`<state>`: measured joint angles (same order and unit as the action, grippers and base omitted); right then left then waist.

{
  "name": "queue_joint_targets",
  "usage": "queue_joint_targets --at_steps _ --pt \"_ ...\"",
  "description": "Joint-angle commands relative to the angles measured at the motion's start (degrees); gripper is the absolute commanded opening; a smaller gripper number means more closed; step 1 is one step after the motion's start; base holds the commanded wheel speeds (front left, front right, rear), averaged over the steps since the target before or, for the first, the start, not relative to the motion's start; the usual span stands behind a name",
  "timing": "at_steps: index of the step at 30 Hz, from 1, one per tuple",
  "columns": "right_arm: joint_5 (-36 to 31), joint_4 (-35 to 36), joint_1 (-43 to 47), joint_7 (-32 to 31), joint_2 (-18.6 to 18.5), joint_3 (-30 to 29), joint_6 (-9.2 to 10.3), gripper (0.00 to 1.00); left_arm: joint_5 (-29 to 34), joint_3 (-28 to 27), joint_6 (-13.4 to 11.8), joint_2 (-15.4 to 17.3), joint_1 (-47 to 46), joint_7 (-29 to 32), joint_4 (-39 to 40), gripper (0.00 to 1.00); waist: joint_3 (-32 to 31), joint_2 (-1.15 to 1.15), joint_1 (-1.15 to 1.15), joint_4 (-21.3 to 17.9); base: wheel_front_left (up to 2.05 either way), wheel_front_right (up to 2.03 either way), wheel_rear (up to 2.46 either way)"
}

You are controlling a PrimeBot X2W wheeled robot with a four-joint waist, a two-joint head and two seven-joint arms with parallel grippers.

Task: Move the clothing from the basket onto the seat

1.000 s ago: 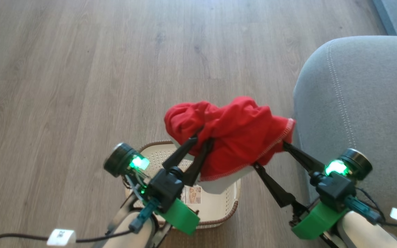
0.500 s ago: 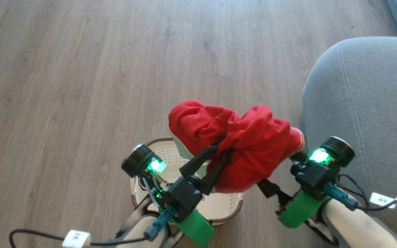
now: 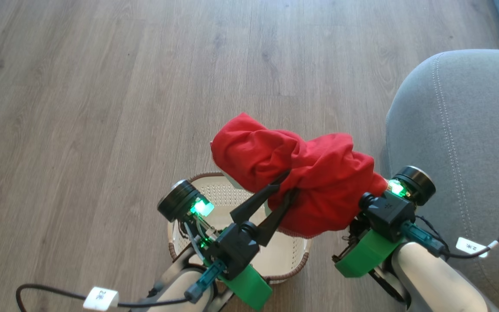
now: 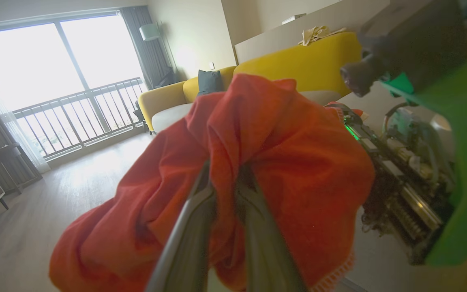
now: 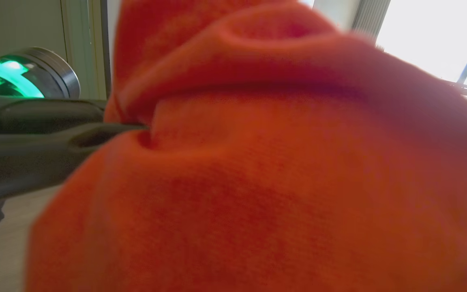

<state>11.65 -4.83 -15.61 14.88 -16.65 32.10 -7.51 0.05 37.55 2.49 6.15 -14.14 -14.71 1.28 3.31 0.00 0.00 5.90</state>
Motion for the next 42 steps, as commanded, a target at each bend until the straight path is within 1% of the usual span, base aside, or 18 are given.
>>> queue_joint_targets --at_steps 1,7,9,10,11,12,13,16,17,18,30,37,42 --pt "0.1 2.5 -0.4 0.1 0.4 -0.3 0.02 0.00 -0.2 -1.4 -0.5 0.6 -2.1 -0.3 1.7 0.00 -0.1 0.00 0.00 0.0 0.00 0.00 0.00" --pt "0.5 3.4 0.6 0.1 0.6 -2.0 0.02 0.00 -0.3 -1.2 -0.8 0.6 -1.7 -0.3 1.7 0.00 -0.7 0.00 0.00 -0.1 0.00 0.00 0.00" --pt "0.5 3.7 0.7 0.1 0.4 -2.2 0.02 0.00 -0.4 -1.1 -1.0 0.6 -1.6 -0.3 1.6 0.31 -0.8 0.00 0.00 -0.2 0.00 0.00 0.00" --pt "0.5 3.7 0.7 0.1 0.4 -2.2 0.02 0.00 -0.4 -1.1 -1.0 0.6 -1.6 -0.3 1.6 0.31 -0.8 0.00 0.00 -0.2 0.00 0.00 0.00" --pt "0.4 3.8 0.8 0.1 0.4 -2.2 0.02 0.00 -0.4 -1.1 -1.1 0.5 -1.6 -0.3 1.5 0.40 -0.8 0.00 0.00 -0.2 0.00 0.00 0.00" --pt "0.4 3.9 0.8 0.1 0.3 -2.3 0.02 0.00 -0.3 -1.2 -1.3 0.5 -1.6 -0.3 1.4 0.47 -0.9 0.00 0.00 -0.3 0.00 0.00 0.00" --pt "0.3 4.0 0.8 0.1 0.3 -2.5 0.02 0.00 -0.3 -1.2 -1.5 0.5 -1.6 -0.3 1.3 0.61 -0.9 0.00 0.00 -0.3 0.00 0.00 0.00" --pt "-0.1 4.4 0.8 0.1 0.1 -3.2 0.02 0.00 -0.2 -1.3 -1.9 0.4 -1.7 -0.3 1.0 0.85 -0.7 0.00 0.00 -0.3 0.00 0.00 0.00" --pt "-0.5 4.6 0.7 0.1 0.0 -3.8 0.02 0.00 -0.2 -1.5 -2.2 0.5 -1.7 -0.3 1.0 0.98 -0.6 0.00 0.00 -0.3 0.00 0.00 0.00" --pt "-0.6 4.7 0.7 0.1 -0.1 -4.2 0.02 0.00 -0.4 -1.5 -2.2 0.5 -1.6 -0.3 0.7 1.00 -0.5 0.00 0.00 -0.3 0.00 0.00 0.00" --pt "-2.7 5.9 1.2 0.1 -2.2 -11.3 0.02 0.00 -0.8 -2.0 -2.3 0.5 -1.0 -0.3 -1.8 1.00 -1.0 0.00 0.00 -0.3 0.00 0.00 0.00" --pt "-3.8 6.7 2.6 0.1 -3.4 -16.1 0.02 0.00 -1.0 -2.0 -1.7 1.0 0.1 -0.3 -4.6 1.00 -1.2 0.00 0.00 -0.6 0.00 0.00 0.00" --pt "-4.5 7.0 4.4 0.1 -3.8 -19.8 0.02 0.00 -1.7 -2.1 -0.6 0.9 1.5 -0.3 -7.2 1.00 -1.4 0.00 0.00 -1.2 0.00 0.00 0.00"
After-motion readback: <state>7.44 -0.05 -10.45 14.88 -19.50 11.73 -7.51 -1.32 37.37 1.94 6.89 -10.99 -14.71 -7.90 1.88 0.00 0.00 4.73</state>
